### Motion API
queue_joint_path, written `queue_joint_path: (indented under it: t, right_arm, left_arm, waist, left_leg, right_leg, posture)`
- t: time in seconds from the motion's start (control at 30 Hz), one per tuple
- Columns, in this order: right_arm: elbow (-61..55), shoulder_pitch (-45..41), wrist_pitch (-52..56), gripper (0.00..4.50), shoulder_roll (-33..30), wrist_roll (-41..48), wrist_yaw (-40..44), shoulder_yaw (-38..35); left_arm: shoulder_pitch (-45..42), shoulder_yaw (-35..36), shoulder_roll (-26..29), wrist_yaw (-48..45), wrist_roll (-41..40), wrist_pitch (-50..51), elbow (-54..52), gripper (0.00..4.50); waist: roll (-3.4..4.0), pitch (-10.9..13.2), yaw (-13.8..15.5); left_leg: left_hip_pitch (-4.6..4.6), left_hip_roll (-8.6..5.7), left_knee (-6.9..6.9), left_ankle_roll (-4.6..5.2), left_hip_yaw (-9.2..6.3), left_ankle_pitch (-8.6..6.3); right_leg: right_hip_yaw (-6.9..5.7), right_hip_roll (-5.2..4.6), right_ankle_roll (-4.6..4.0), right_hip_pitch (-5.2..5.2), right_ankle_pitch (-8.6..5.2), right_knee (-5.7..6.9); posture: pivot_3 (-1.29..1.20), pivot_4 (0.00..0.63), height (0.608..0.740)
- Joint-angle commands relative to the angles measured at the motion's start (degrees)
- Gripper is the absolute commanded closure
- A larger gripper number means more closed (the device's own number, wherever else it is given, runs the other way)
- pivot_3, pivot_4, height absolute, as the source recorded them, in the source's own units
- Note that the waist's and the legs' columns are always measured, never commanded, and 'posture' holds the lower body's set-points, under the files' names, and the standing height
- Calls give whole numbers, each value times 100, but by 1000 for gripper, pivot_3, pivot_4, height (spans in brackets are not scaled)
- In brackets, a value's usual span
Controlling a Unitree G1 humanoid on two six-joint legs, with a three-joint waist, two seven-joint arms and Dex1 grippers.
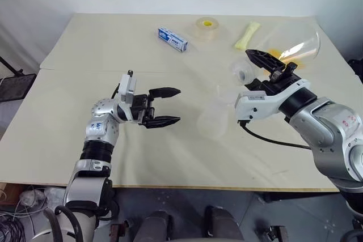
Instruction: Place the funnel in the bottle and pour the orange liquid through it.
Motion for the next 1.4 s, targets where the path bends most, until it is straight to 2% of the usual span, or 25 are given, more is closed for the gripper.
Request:
queue_joint_path:
  t: [0.03, 0.5, 1.4]
  right_arm:
    - [-3, -22, -267, 2056, -6, -187, -30, -286]
    - [699, -139, -1313, 2056, -79, -600, -201, -424]
    - [1152, -486, -2173, 2056, -55, -846, -239, -477]
  left_arm:
    - [-139, 70, 11, -68, -94, -5, -103, 0]
    - [-337, 108, -36, -54, -84, -42, 134, 0]
    - [-396, 133, -138, -11, -46, -86, 189, 0]
  waist:
    - [0, 0, 0]
    - [-1, 1, -3]
    - [-1, 1, -15]
  left_leg:
    - [0, 0, 0, 0, 0, 0]
    - [0, 0, 0, 0, 1, 0]
    - [0, 1, 0, 0, 0, 0]
  right_leg:
    - [0, 0, 0, 0, 0, 0]
    - [0, 0, 0, 0, 0, 0]
    - [-1, 0, 0, 0, 0, 0]
  posture:
    - [0, 150, 740]
    - [0, 150, 740]
    - [0, 150, 740]
